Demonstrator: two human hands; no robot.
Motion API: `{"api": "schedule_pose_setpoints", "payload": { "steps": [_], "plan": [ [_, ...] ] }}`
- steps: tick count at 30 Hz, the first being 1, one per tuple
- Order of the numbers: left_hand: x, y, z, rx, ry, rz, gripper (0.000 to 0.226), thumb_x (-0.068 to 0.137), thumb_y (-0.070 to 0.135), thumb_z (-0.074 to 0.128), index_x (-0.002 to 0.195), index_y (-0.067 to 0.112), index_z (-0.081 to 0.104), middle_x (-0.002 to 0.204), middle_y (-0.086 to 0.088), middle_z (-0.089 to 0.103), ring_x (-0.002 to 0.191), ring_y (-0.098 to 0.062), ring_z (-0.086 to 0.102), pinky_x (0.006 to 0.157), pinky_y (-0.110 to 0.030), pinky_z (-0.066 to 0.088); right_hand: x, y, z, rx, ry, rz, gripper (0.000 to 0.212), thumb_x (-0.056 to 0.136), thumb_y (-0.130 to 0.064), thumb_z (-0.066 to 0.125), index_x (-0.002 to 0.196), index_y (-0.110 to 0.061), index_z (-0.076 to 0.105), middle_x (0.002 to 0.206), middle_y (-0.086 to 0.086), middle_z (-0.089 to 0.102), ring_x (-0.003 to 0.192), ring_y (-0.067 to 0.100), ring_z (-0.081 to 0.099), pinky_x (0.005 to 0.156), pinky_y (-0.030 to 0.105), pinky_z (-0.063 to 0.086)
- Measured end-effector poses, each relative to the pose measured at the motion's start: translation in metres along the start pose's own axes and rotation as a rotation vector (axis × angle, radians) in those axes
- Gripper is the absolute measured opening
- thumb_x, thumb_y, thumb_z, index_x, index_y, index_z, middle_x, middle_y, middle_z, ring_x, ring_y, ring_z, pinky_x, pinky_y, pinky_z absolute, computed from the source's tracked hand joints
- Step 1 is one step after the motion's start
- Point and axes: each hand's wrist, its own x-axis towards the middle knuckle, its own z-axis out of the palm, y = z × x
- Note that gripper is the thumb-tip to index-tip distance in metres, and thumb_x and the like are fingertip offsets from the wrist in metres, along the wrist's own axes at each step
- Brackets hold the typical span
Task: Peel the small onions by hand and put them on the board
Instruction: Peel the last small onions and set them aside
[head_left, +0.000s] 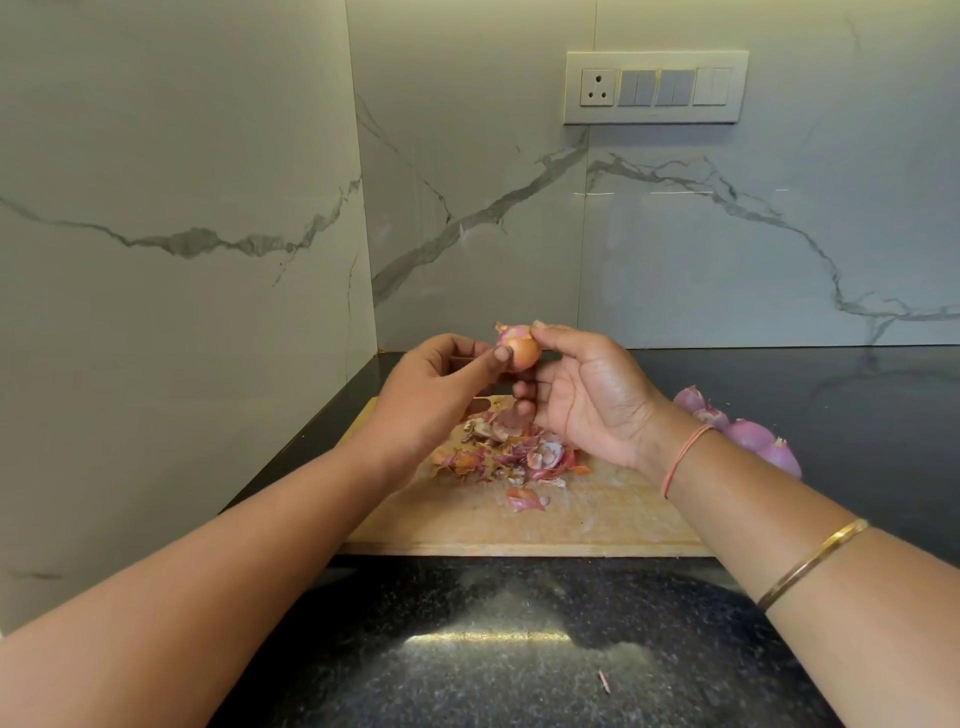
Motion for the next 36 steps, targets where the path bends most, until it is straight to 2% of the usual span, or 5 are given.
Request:
{"api": "schedule_pose_setpoints", "payload": {
  "steps": [9, 15, 21, 28, 36],
  "plan": [
    [0.002, -0.003, -0.003, 0.009, 0.003, -0.017, 0.017, 0.076, 0.026, 0.071, 0.085, 0.013, 0.066, 0.083, -0.007, 0.067, 0.080, -0.023, 0.057, 0.092, -0.051, 0.048, 0.000, 0.002, -0.001, -0.089, -0.075, -0.092, 0.008, 0.093, -0.013, 0.054, 0.093, -0.006, 0.058, 0.075, 0.006, 0.057, 0.060, 0.010, 0.055, 0.055, 0.020, 0.049],
    [0.002, -0.003, -0.002, 0.011, -0.017, 0.024, 0.010, 0.087, 0.022, 0.062, 0.085, 0.013, 0.066, 0.081, -0.006, 0.064, 0.077, -0.021, 0.051, 0.069, -0.027, 0.045, 0.002, 0.003, 0.000, -0.047, -0.051, -0.124, 0.012, 0.093, -0.010, 0.055, 0.102, -0.003, 0.057, 0.082, 0.011, 0.055, 0.057, 0.009, 0.057, 0.053, 0.021, 0.049],
    [0.006, -0.004, -0.002, -0.037, -0.021, 0.072, 0.011, 0.092, 0.017, 0.057, 0.082, 0.015, 0.062, 0.089, -0.007, 0.067, 0.094, -0.028, 0.064, 0.095, -0.042, 0.051, 0.002, 0.002, 0.002, 0.008, -0.022, -0.127, 0.017, 0.095, -0.015, 0.052, 0.097, -0.001, 0.059, 0.076, 0.010, 0.054, 0.054, 0.009, 0.055, 0.051, 0.019, 0.048],
    [0.009, -0.008, -0.002, -0.147, 0.009, 0.090, 0.016, 0.095, 0.008, 0.050, 0.080, 0.013, 0.051, 0.080, -0.003, 0.062, 0.077, -0.013, 0.060, 0.080, -0.024, 0.053, 0.000, -0.002, 0.001, 0.018, -0.012, -0.119, 0.021, 0.095, -0.019, 0.051, 0.083, -0.003, 0.057, 0.078, 0.012, 0.054, 0.055, 0.010, 0.052, 0.053, 0.019, 0.050],
    [0.012, -0.006, -0.013, -0.106, 0.187, 0.043, 0.012, 0.093, 0.006, 0.055, 0.085, 0.014, 0.051, 0.080, -0.002, 0.065, 0.066, -0.007, 0.060, 0.066, -0.018, 0.055, -0.003, -0.002, 0.001, 0.024, -0.068, -0.084, 0.023, 0.097, -0.020, 0.048, 0.106, 0.000, 0.054, 0.077, 0.017, 0.064, 0.054, 0.011, 0.058, 0.052, 0.021, 0.051]
  ]
}}
